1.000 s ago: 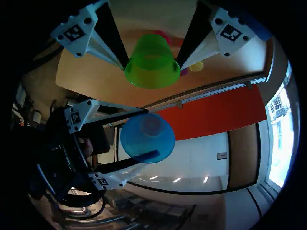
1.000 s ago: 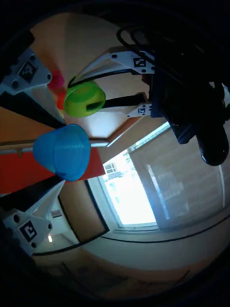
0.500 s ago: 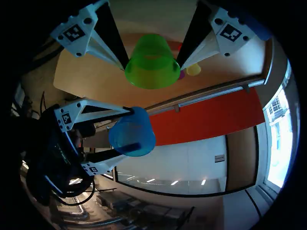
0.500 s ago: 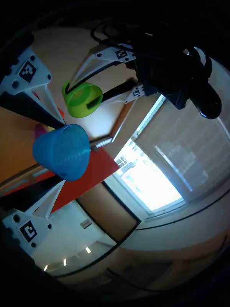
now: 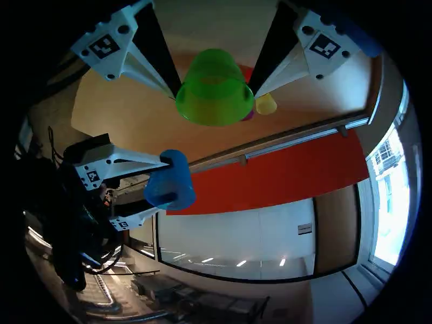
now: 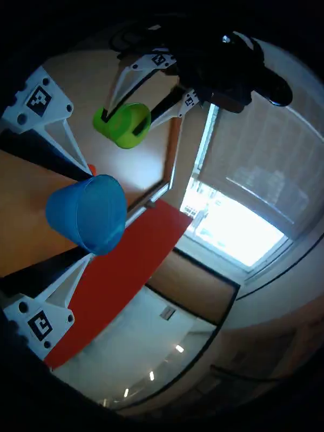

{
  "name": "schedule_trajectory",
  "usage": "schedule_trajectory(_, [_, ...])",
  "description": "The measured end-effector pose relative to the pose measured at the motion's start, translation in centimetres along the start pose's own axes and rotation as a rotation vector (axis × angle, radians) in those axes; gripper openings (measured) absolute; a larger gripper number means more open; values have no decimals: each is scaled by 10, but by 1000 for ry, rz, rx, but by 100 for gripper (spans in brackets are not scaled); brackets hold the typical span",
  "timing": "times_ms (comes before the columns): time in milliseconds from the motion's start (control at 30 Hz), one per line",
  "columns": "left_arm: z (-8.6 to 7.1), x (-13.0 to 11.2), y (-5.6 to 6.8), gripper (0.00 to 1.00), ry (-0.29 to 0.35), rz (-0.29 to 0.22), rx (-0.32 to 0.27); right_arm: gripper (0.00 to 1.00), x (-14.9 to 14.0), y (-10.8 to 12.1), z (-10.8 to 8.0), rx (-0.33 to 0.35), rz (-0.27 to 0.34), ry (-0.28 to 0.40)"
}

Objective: Pour water

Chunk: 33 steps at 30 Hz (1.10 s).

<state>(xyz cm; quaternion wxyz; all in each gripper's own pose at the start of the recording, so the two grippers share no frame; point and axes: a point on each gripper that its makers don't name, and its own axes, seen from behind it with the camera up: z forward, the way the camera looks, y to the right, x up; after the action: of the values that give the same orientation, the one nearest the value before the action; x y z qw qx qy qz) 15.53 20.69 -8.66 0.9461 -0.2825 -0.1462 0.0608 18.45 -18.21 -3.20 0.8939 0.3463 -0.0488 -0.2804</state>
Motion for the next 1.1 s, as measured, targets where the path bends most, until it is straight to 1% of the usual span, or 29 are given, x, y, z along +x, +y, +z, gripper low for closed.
schedule_trajectory(400, [4, -22, -16, 85, -37, -4, 24, 88, -47, -1, 2, -6, 181, -93])
schedule_trajectory(667, [6, -37, -28, 85, -65, -1, 44, 88, -81, -2, 8, 21, 281, -165])
schedule_trajectory(867, [9, -47, -38, 85, -82, -8, 66, 88, -110, -4, 19, 48, 331, -220])
schedule_trajectory(1100, [13, -55, -48, 85, -99, -24, 89, 88, -145, -11, 32, 88, 352, -306])
